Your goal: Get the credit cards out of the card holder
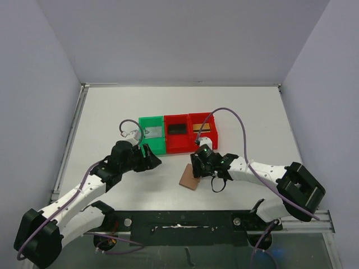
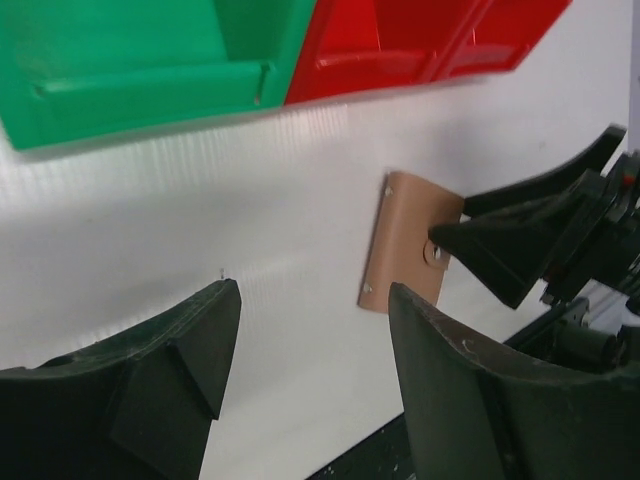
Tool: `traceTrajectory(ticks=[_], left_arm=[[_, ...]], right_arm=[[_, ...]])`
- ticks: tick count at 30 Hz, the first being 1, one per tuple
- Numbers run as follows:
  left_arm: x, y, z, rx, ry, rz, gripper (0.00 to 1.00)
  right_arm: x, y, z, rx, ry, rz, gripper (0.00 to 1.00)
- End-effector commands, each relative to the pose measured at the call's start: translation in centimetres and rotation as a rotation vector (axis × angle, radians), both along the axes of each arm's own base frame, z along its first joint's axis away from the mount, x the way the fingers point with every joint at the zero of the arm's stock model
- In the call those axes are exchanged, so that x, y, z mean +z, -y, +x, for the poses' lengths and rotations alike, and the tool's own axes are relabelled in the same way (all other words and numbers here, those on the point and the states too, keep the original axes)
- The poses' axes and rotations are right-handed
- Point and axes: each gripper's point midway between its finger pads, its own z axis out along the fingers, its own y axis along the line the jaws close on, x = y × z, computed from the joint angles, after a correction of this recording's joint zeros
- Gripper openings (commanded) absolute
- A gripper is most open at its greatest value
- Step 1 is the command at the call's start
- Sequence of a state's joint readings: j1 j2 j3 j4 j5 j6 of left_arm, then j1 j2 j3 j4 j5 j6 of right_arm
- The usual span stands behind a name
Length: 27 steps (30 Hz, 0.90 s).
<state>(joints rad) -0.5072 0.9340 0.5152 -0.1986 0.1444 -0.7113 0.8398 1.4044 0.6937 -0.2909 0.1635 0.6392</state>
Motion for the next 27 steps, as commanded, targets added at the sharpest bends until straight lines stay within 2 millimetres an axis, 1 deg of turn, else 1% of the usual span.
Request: traceTrajectory(ticks=[1,3,5,8,11,13,17,21,25,27], left_arm=[[2.2,4.3,-0.6,-0.092,0.052,-0.178,0.58],[1.5,4.9,-0.8,-0.099,0.035,-0.158,0.58],[0.8,5.4,-1.0,-0.104,0.021,-0.145,0.58],[-0.2,6.2,-1.3,-0.117,-0.001,-0.153,0.58],[-0.7,6.1,-1.0,-0.077,-0.025,-0.154,0.58],[-0.5,5.8,-0.8,-0.045,-0.018,-0.164,0.58],[0.2,5.4,-0.7,-0.027,0.01,-0.169,0.57],[0.2,4.6,-0.7,0.0,0.014,-0.139,0.57],[0.5,4.4,-0.9,0.012,0.018,-0.161,0.56],[0.4,4.3,-0.9,0.019,0.017,-0.163,0.56]], right_arm=[[3.4,-1.1,1.8,-0.042,0.1,0.05,0.5],[3.6,-0.3,1.4,-0.117,0.08,0.054,0.52],[3.7,-0.3,0.7,-0.177,0.038,0.086,0.53],[4.1,-1.5,-0.4,-0.187,0.023,0.13,0.55],[4.2,-2.5,-1.2,-0.207,0.028,0.136,0.54],[3.9,-2.8,-1.3,-0.229,0.028,0.104,0.52],[3.5,-2.5,-0.8,-0.287,0.047,0.009,0.47],[2.9,-2.7,-0.5,-0.285,0.046,-0.033,0.45],[2.4,-3.0,-0.4,-0.284,0.036,-0.054,0.42],[1.7,-2.9,-0.5,-0.285,0.023,-0.076,0.41]])
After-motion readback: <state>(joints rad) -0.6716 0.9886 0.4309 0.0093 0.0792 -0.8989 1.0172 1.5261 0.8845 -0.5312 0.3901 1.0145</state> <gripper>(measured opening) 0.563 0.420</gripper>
